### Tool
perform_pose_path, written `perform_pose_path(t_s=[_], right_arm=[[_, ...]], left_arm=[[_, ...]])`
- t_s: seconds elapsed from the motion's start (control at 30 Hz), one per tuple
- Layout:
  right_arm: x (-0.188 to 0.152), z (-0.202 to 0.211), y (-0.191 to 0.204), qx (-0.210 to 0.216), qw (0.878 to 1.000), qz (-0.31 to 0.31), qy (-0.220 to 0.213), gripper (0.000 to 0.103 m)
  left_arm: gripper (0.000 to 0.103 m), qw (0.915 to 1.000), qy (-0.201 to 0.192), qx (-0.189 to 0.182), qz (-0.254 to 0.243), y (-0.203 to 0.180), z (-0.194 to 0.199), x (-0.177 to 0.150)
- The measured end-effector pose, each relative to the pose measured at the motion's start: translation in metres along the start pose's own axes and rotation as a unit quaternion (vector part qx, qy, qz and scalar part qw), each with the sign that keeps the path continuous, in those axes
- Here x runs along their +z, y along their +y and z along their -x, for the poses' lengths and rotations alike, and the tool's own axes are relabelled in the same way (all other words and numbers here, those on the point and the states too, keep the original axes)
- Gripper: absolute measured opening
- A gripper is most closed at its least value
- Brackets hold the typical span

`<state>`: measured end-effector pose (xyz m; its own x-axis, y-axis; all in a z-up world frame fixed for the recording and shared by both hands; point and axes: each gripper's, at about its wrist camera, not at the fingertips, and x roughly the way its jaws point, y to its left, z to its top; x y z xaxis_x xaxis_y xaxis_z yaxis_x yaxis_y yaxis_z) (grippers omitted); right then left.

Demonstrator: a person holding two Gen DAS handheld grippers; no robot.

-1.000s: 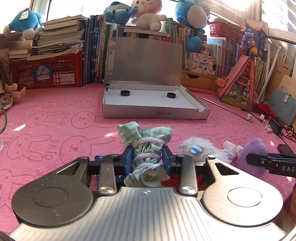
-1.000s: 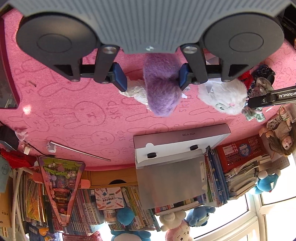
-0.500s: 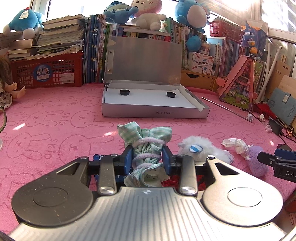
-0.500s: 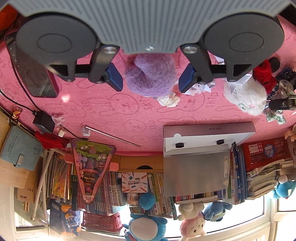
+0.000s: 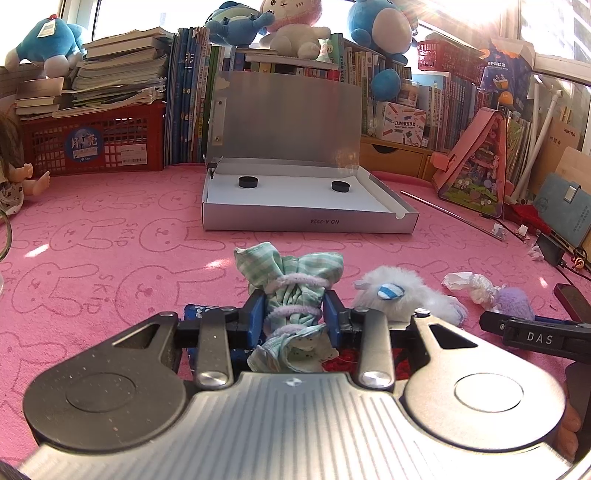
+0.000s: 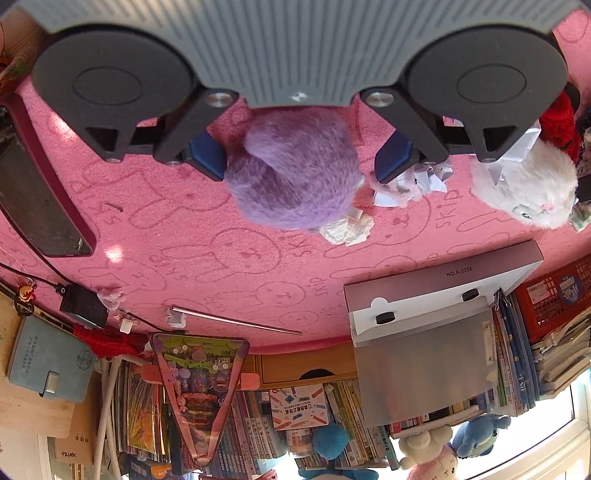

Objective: Organize objects
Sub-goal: 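Carry the green cloth with the left tool while the right tool carries the purple plush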

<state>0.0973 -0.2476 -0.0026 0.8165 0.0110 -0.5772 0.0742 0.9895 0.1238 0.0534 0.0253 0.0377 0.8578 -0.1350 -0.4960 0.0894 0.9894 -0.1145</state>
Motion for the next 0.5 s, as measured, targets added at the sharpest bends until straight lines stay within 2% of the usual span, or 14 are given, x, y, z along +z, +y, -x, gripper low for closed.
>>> perform_pose_path(t_s=[0.03,0.2,0.33,0.5], right_arm=[[0.000,0.001,0.000,0.001,1.000,0.000,-0.001,0.090],[0.005,0.003,0.001,0.002,1.000,0.008,0.007,0.072],[0.008,0.008,0.003,0.009,1.000,0.019,0.002,0.070],[0.018,0.024,0.010,0.019,0.998,0.043,-0.030,0.070]], left_arm=[[0.039,1.0000,0.000,0.000,0.000,0.000,0.000,0.000],[0.039,1.0000,0.000,0.000,0.000,0.000,0.000,0.000],[0.039,1.0000,0.000,0.000,-0.002,0.000,-0.001,0.000],[0.039,1.0000,-0.005,0.002,-0.004,0.001,-0.004,0.003]])
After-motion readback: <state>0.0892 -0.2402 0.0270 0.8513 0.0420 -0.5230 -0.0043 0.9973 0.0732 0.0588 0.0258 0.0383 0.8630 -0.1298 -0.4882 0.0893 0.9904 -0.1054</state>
